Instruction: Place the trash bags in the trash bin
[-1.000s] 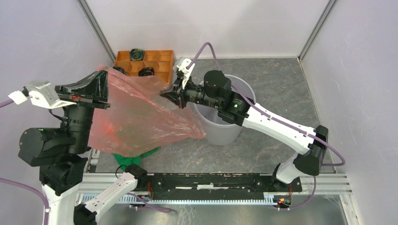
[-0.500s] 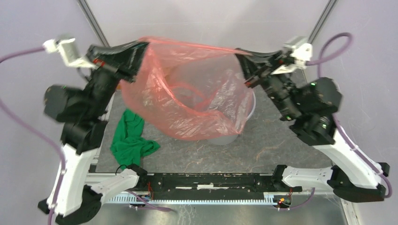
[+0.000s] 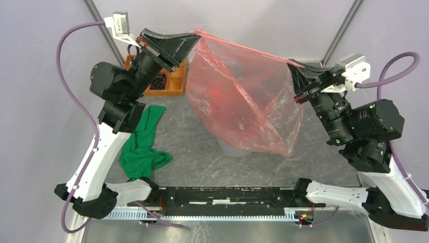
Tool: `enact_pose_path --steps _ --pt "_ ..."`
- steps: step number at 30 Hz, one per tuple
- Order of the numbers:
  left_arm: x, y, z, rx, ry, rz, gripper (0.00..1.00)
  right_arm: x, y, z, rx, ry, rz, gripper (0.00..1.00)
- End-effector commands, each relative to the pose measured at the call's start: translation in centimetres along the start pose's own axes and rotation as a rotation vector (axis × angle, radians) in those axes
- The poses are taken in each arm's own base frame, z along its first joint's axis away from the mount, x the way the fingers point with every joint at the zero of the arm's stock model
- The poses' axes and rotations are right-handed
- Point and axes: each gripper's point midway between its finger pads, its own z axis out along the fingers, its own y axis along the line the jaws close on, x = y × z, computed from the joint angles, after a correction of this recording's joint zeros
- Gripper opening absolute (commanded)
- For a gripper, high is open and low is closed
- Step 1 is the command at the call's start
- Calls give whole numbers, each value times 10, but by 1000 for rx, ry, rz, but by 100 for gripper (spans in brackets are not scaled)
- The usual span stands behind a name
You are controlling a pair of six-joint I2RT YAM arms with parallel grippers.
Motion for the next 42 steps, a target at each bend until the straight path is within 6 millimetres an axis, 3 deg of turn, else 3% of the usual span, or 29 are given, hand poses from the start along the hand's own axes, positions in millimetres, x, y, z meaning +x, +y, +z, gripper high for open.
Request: enact_pose_path --steps 1,3,7,11,16,22,28,32,35,37,42 --pt "-16 -9 19 50 -59 -33 2 -5 -32 -4 141 0 -102 0" --pt "-19 -7 24 48 -64 -13 2 -3 -41 2 205 28 -169 0" --pt "-17 2 36 26 -48 8 2 -23 -53 7 263 41 -203 0" --pt "-1 12 37 19 -4 -1 2 -35 -59 -7 253 -18 -146 0" --pt "23 40 22 -77 43 16 2 -11 -67 -21 290 47 -165 0" --pt "44 71 12 -202 106 34 2 -4 -74 -23 326 75 -218 0" --pt "33 62 19 -172 90 65 2 -18 -93 -32 402 95 -256 0" --pt "36 62 29 -146 102 44 2 -30 -107 -40 461 92 -278 0" --pt "38 63 36 -136 109 32 2 -35 -106 -36 452 75 -282 0" --pt "39 64 36 -139 108 30 2 -32 -102 -32 438 85 -312 0" --pt "48 74 30 -171 130 32 2 -18 -113 -38 529 178 -368 0"
